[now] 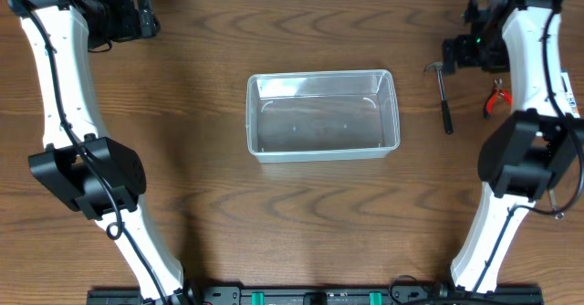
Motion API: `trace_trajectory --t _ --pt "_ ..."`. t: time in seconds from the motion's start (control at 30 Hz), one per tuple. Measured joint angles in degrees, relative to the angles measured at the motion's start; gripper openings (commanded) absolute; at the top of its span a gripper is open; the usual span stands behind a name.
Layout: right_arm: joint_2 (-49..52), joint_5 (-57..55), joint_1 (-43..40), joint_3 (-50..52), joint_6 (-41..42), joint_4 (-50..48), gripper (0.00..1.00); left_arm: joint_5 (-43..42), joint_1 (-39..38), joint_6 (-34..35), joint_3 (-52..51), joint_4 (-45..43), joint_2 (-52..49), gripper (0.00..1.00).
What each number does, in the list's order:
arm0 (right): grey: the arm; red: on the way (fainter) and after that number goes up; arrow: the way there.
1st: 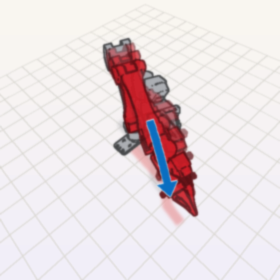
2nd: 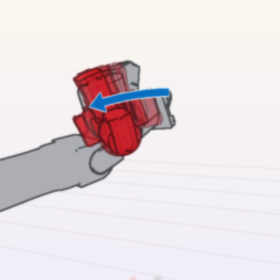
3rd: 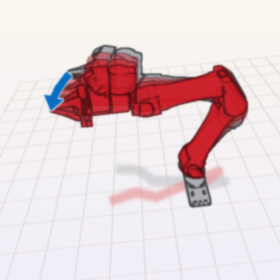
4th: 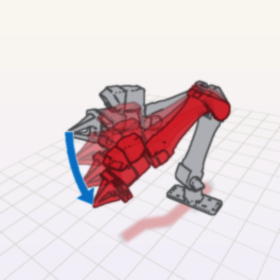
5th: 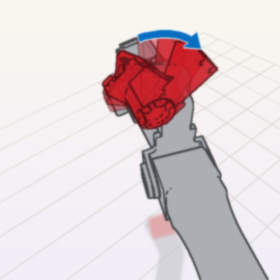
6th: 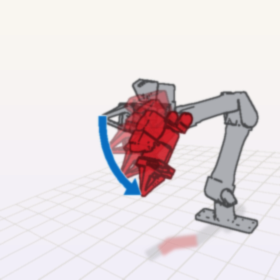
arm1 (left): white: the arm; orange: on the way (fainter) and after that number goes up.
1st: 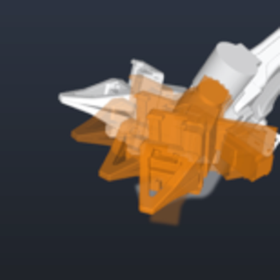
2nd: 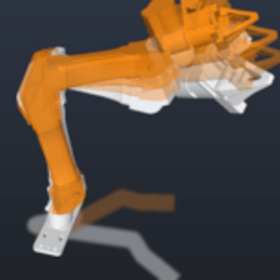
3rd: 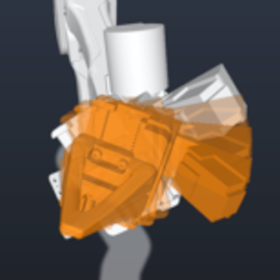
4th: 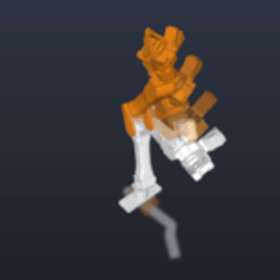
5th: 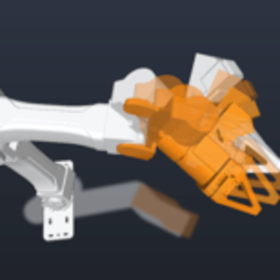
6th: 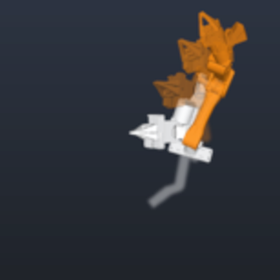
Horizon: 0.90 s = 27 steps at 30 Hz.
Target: Pack container
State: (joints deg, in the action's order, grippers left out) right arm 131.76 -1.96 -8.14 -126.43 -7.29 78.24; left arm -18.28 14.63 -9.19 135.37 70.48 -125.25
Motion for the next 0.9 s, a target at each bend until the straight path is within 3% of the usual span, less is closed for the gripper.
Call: trace_trajectory --t 0.9 --pt "8.8 -1.3 0.5 0.0 -0.9 -7.3 0.99 0.0 0.0 0.0 0.0 0.0 0.0 0.98"
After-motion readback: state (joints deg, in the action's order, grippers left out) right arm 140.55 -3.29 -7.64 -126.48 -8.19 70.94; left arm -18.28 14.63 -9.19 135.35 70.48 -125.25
